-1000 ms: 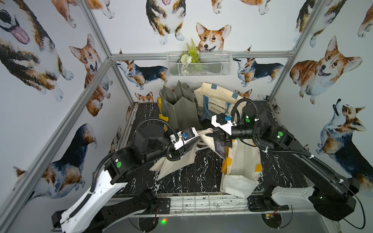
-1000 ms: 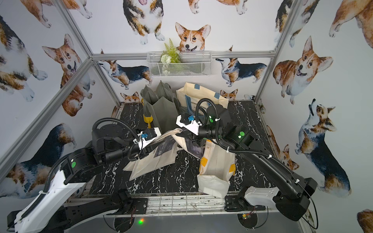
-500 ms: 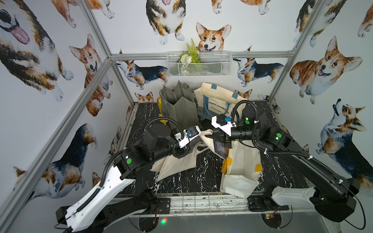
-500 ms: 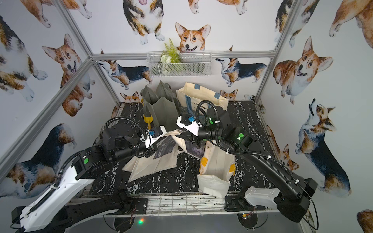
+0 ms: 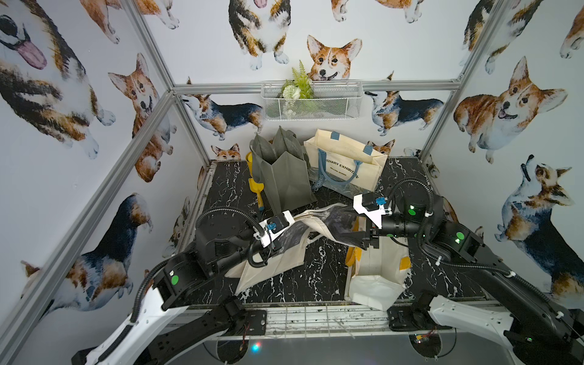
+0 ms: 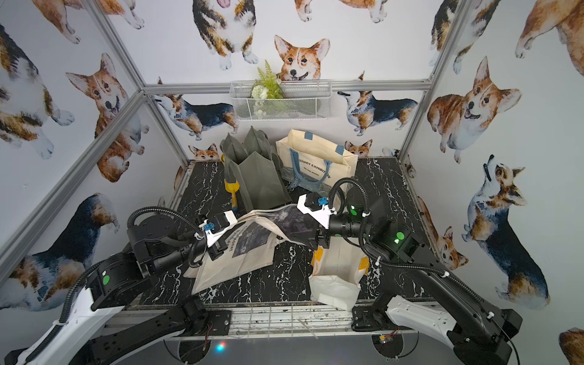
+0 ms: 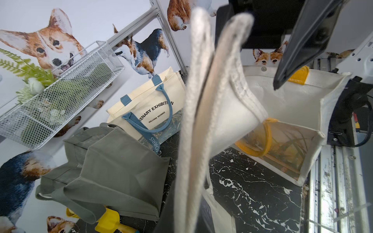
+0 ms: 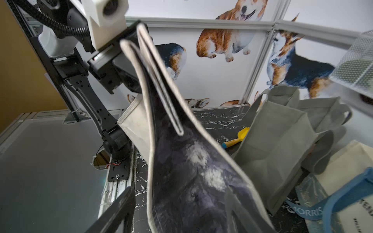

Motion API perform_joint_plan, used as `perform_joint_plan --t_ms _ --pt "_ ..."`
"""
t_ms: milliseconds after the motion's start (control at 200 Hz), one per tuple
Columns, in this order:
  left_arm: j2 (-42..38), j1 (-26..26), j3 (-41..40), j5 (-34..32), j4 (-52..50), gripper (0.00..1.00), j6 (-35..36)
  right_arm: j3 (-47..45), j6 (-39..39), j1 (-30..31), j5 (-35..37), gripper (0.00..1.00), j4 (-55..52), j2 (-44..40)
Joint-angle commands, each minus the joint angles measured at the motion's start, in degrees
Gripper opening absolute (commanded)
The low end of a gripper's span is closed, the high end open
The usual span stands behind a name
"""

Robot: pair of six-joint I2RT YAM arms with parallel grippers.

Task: Put away the canvas bag
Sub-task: Press the canvas bag at the center of the board.

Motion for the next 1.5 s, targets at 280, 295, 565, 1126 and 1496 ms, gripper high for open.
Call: perform_joint_plan --t_ms 280,295,565,1126,1496 --pt "-2.65 0.05 1.53 4.3 3.08 0.0 -1.67 0.06 2.83 0.41 -13.86 0.72 12.31 10.52" --pt "-2.62 0.05 1.53 4.66 3.11 0.0 -1.78 0.13 3.03 0.46 -14.23 0.72 12.58 11.03" --pt "-3.32 0.05 3.66 7.51 -0.09 0.0 -2.14 -0.24 1.55 -0.48 -7.77 0.75 12.32 11.0" --pt "-2.85 0.05 4.52 7.81 -5.56 0.0 1.05 3.23 -17.31 -0.54 1.42 1.0 -1.93 5.42" --pt "-0.31 0.05 7.04 9.55 -10.24 0.0 6.27 10.67 -15.25 -3.23 2.46 1.0 -4.91 8.48"
